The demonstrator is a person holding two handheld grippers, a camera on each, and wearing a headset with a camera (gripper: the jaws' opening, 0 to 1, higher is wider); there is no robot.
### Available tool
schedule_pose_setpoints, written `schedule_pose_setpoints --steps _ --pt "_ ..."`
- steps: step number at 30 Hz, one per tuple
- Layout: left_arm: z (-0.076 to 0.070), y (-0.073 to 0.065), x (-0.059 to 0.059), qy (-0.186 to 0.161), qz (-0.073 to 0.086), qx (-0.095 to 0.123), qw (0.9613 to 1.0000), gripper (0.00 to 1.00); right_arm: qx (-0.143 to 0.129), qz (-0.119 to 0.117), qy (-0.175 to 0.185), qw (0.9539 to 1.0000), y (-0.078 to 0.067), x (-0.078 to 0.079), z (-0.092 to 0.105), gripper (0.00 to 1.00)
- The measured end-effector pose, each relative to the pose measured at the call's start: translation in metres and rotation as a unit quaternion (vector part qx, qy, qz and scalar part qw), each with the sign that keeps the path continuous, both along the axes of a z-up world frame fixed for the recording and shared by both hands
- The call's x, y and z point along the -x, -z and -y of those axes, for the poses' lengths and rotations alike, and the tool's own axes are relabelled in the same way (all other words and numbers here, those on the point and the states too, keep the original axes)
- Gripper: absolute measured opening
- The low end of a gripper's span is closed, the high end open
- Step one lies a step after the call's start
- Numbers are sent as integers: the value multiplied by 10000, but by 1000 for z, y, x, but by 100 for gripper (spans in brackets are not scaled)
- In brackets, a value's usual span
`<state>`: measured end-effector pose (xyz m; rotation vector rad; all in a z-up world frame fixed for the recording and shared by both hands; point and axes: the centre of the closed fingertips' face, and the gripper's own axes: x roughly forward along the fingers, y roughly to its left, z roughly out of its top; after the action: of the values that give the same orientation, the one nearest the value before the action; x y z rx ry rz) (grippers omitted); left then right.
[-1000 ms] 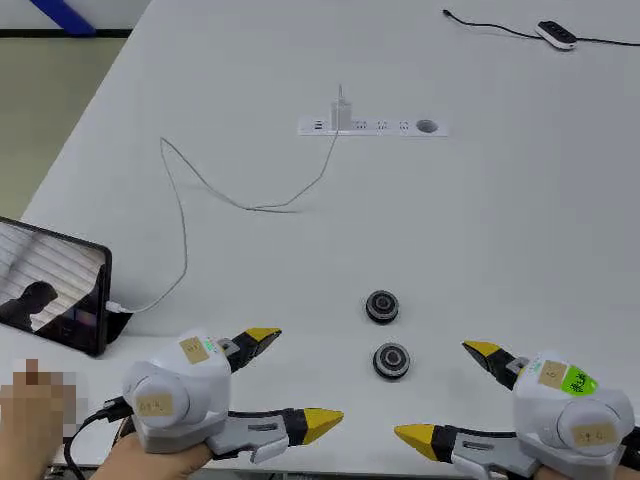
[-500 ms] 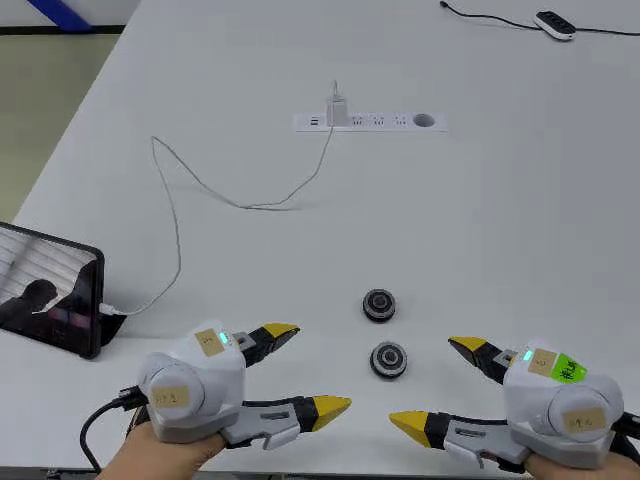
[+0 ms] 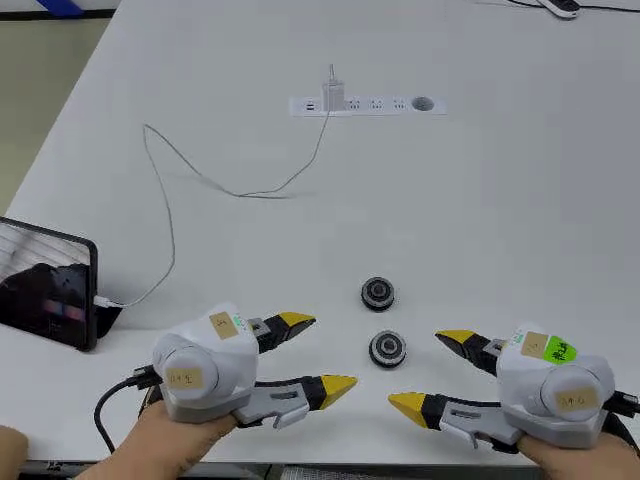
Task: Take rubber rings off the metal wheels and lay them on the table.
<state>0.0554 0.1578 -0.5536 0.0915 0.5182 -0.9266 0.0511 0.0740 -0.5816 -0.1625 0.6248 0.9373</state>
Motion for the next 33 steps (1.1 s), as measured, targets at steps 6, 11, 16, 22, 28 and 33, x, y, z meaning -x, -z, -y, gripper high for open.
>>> schedule_pose_setpoints --steps 6,11,16,22,28,33 --pt "6 0 -4 105 17 -39 9999 47 -27 -65 36 10000 3 -1 -1 56" --pt "10 2 -6 223 32 -79 9997 43 -54 -115 66 9999 6 -1 -2 55" --pt "15 3 -8 316 48 -112 9994 41 -94 -153 103 9998 7 -2 -3 51" --pt "20 8 -8 456 52 -221 9987 38 -190 -162 180 9995 5 -5 -3 45" --pt "23 12 -10 541 56 -355 9979 33 -245 -194 225 9993 5 -8 -2 35" --pt "28 16 -15 589 59 -440 9973 29 -254 -178 212 9993 6 -8 -2 27"
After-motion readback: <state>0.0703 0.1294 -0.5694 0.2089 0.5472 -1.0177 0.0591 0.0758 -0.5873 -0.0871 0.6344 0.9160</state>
